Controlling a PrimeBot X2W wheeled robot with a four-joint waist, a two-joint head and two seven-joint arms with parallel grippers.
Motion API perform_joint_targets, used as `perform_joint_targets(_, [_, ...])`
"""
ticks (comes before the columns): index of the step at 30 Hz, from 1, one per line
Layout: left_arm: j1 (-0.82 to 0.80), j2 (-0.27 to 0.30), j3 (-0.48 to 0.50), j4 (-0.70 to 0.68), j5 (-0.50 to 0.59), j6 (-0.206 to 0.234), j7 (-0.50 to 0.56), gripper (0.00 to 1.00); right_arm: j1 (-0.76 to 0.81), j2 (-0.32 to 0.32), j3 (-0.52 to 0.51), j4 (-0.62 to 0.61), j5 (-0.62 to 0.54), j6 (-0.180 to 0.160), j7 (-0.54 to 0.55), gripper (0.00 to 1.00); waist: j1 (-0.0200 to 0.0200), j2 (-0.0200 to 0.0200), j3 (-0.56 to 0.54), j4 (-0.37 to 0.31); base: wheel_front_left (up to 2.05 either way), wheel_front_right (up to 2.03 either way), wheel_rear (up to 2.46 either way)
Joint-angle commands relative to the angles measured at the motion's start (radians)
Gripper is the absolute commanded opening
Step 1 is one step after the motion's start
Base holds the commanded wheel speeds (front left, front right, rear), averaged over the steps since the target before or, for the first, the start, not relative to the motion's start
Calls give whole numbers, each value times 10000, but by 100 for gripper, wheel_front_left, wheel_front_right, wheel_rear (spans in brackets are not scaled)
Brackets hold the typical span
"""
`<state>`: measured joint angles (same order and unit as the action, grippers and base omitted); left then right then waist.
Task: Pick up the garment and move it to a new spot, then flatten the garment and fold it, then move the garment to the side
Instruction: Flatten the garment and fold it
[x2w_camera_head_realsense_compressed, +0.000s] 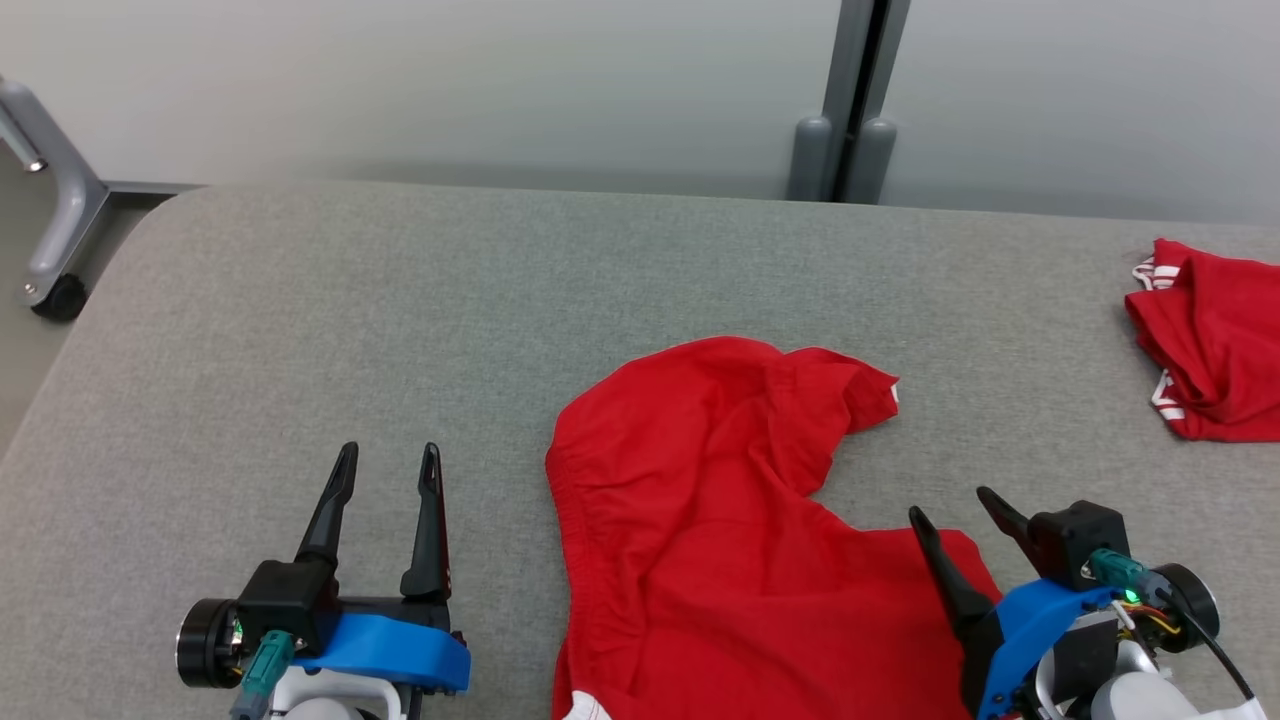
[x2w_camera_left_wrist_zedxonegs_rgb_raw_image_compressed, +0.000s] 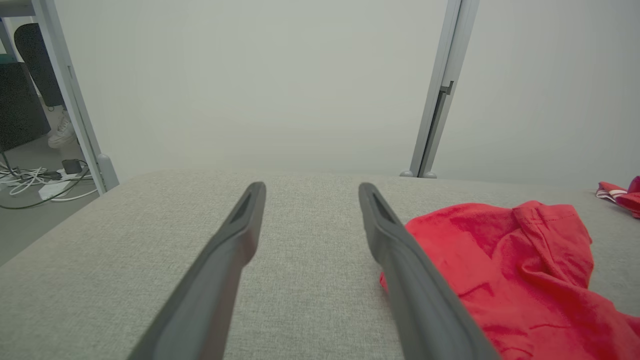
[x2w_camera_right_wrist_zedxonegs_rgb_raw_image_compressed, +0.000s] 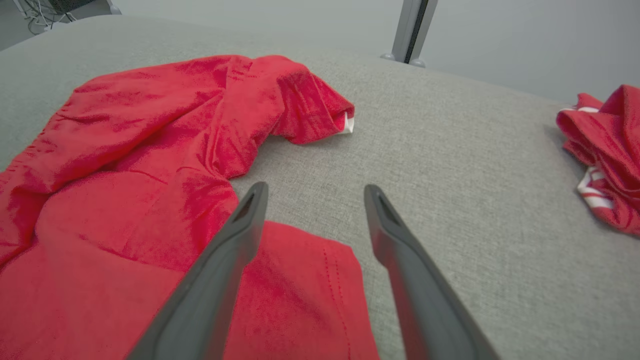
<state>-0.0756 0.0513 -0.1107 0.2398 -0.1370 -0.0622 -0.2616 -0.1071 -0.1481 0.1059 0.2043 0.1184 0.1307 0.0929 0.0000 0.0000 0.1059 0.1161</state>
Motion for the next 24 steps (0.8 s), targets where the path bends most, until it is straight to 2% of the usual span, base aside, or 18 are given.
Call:
perform_joint_targets(1, [-165,-16,-30,-35,-11,6,-46,100,-260,-227,44,290,37,3,-7,100,0,0,145,152,0,0,0])
perform_joint_targets(13, [-347,-14,-147,-17,-113,60,-46,100,-775,-650,852,2683,264,4,-94,100,0,0,454,549,0,0,0])
perform_joint_targets(14, [-352,-14,-152,-16,-126,70,-46,100,-812,-642,900,2777,317,3,-101,76,0,0,453,559,0,0,0])
perform_joint_targets(15, [-357,-14,-160,-12,-141,86,-46,100,-905,-663,945,2849,337,4,-134,31,0,0,451,565,0,0,0])
perform_joint_targets(16, [-360,-14,-169,-8,-160,94,-48,100,-1021,-694,954,2872,346,4,-207,0,0,0,446,568,0,0,0])
perform_joint_targets(24, [-399,-15,-290,3,-215,141,-46,100,-2249,-814,159,3454,193,3,-747,0,0,0,421,567,0,0,0])
